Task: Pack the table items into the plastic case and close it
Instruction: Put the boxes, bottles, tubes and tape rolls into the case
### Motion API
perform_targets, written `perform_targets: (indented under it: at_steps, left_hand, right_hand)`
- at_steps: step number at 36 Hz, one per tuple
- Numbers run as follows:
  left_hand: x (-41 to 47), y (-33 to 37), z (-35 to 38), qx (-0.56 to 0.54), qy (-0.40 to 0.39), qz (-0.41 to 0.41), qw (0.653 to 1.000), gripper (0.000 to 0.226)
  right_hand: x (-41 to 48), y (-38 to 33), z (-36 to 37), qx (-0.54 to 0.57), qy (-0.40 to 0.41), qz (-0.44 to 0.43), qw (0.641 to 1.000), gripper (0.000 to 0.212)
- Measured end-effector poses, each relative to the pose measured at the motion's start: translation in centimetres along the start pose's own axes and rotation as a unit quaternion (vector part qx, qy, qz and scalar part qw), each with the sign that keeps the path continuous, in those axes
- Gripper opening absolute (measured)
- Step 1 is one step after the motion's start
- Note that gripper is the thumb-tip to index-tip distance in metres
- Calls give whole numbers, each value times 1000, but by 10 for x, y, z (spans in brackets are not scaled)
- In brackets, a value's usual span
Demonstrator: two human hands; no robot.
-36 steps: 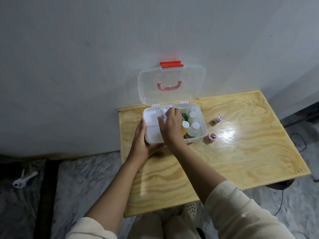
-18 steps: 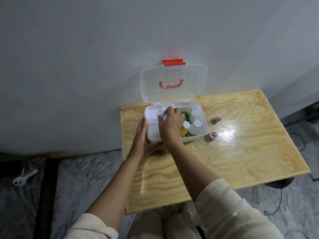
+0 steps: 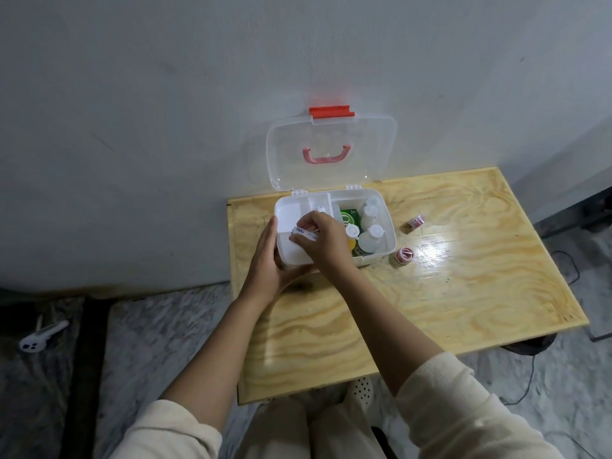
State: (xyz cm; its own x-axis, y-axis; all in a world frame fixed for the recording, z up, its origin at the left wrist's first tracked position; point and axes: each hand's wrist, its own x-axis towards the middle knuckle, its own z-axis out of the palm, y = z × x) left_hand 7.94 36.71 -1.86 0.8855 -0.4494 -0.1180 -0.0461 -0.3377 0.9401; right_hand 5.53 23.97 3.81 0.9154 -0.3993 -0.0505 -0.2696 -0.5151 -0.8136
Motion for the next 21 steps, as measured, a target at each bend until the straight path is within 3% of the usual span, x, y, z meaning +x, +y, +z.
perform_targets:
  at_steps: [12,21]
  left_hand:
    - [-1,-1,0,-3,9,-19,1000,123]
    - [1,-2,-3,11,10,-2,1000,115]
  right_hand:
    - [1,5,-8,-102,-97,-59,988,24]
    - [3,5,-16,-121,-98,-92,983,26]
